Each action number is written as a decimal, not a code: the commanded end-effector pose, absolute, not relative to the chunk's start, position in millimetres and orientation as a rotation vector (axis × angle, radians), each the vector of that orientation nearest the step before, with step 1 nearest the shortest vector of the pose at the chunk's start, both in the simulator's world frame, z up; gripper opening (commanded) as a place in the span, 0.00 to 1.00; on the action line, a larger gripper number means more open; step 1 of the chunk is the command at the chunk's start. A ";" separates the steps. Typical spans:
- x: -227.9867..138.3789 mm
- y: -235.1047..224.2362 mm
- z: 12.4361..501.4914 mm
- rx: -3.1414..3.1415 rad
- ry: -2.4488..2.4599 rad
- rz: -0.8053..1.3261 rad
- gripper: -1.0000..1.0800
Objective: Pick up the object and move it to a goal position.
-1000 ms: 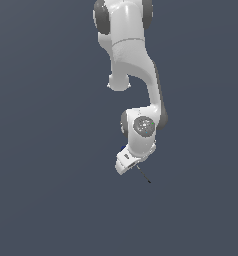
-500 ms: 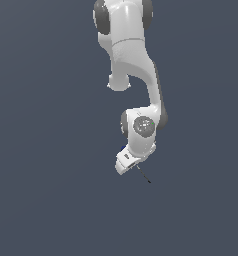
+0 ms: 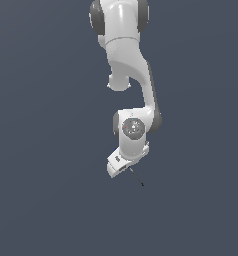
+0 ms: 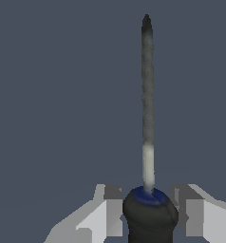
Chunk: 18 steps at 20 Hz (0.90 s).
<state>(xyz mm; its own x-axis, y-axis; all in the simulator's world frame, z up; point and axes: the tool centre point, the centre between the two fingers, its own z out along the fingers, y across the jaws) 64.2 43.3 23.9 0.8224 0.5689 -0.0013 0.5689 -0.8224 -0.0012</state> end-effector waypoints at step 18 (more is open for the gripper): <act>131.9 -106.4 65.7 -2.999 -0.935 0.000 0.00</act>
<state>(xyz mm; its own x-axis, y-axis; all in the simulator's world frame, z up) 127.2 -97.6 62.6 0.8237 0.5670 -0.0008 0.5670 -0.8237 -0.0006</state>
